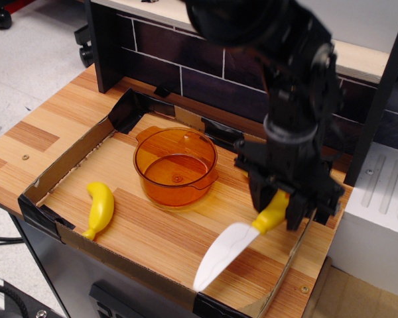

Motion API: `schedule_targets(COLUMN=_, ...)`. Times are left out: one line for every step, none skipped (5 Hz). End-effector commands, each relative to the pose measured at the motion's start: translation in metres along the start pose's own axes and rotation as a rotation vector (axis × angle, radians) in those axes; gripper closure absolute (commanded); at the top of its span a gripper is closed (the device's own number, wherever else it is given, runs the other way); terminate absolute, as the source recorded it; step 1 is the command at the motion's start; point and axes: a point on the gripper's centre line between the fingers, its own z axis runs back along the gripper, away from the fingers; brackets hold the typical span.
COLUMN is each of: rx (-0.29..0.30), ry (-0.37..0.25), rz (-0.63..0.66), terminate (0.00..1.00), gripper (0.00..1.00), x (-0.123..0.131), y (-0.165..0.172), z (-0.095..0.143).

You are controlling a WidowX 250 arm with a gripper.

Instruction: Put knife in pot

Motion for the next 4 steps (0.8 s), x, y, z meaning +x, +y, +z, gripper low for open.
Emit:
schedule_targets(rx=-0.001, ry=-0.134, rz=0.089, terminate=0.00, gripper=1.00, x=0.026, y=0.027, z=0.056)
schedule_targets(rx=0.014, ry=-0.157, rz=0.138, terminate=0.00, gripper=1.00, x=0.027, y=0.057, z=0.064)
schedule_targets(rx=-0.010, ry=-0.110, rz=0.192, terminate=0.00, gripper=1.00, x=0.018, y=0.089, z=0.071)
schedule_targets(rx=-0.052, ry=-0.020, rz=0.235, terminate=0.00, gripper=1.00, x=0.001, y=0.109, z=0.073)
